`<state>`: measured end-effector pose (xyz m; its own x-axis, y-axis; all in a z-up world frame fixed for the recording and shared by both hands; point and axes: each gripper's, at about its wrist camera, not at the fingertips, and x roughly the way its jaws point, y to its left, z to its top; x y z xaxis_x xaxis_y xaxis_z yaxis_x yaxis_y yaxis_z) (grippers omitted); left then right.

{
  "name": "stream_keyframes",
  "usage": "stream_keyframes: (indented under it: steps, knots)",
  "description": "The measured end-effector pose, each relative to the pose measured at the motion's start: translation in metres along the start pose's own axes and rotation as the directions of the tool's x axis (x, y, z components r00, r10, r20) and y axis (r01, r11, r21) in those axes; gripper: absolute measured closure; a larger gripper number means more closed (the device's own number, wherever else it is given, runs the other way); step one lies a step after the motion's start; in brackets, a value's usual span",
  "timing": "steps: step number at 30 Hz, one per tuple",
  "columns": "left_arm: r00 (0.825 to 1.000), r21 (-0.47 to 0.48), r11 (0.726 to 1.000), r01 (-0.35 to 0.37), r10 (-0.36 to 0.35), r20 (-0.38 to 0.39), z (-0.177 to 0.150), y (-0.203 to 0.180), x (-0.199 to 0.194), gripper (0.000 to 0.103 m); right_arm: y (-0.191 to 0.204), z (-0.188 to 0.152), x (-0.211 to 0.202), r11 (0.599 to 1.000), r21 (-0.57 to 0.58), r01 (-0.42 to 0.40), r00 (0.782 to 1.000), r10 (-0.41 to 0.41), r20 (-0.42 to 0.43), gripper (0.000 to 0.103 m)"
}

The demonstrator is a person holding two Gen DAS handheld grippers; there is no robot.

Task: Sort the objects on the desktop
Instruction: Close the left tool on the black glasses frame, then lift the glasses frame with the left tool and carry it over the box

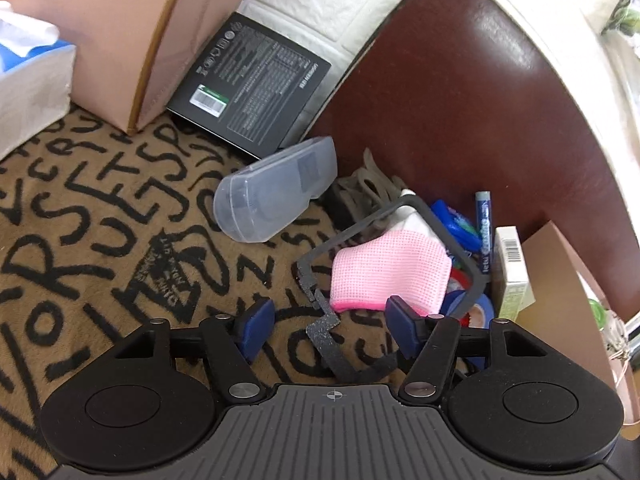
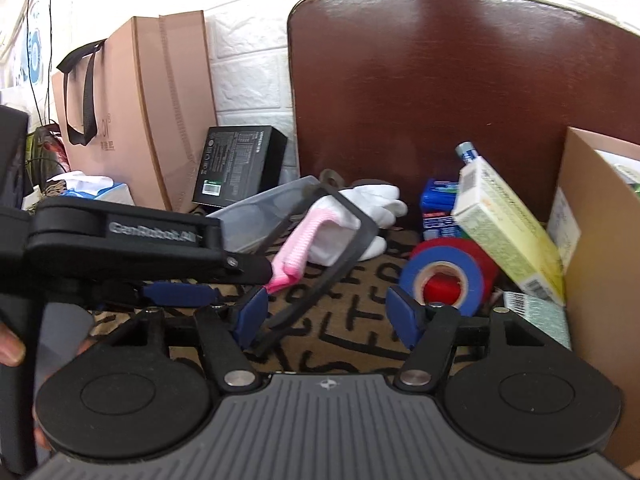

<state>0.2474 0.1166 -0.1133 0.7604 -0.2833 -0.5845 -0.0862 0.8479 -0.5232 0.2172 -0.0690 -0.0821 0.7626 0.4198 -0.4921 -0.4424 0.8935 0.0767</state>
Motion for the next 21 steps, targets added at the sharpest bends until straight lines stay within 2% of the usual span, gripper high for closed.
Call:
stream_keyframes:
  steps: [3, 5, 7, 9, 12, 16, 21]
  knots:
    - [1.0, 0.031, 0.999, -0.015, 0.015, 0.002, 0.0, -0.005, 0.006, 0.03, 0.001, 0.001, 0.008, 1.0, -0.002, -0.005, 1.0, 0.005, -0.008, 0.041]
    - [1.0, 0.043, 0.999, -0.028, 0.028, 0.002, -0.002, -0.007, 0.01, 0.036, 0.001, 0.001, 0.011, 1.0, -0.001, 0.0, 1.0, 0.0, -0.011, 0.045]
    - [0.999, 0.061, 0.997, -0.046, 0.046, 0.0, -0.004, -0.009, 0.013, 0.054, 0.001, 0.002, 0.013, 1.0, 0.0, -0.006, 1.0, 0.006, -0.019, 0.055]
    - [0.998, 0.081, 0.995, -0.064, 0.065, -0.007, -0.007, -0.011, 0.016, 0.065, 0.001, 0.001, 0.015, 1.0, 0.006, -0.02, 0.999, 0.02, -0.026, 0.068]
    - [0.997, 0.094, 0.993, -0.076, 0.077, -0.007, -0.01, -0.013, 0.013, 0.07, 0.001, 0.001, 0.013, 1.0, 0.012, -0.024, 0.999, 0.024, -0.023, 0.071]
    - [0.996, 0.095, 0.992, -0.079, 0.082, -0.021, -0.013, -0.016, 0.005, 0.083, 0.001, 0.002, 0.006, 0.999, 0.015, -0.034, 0.999, 0.035, -0.028, 0.075]
    - [0.996, 0.071, 0.994, -0.08, 0.083, -0.035, -0.022, -0.021, -0.008, 0.083, 0.0, 0.0, -0.01, 0.999, 0.021, -0.044, 0.998, 0.045, -0.033, 0.08]
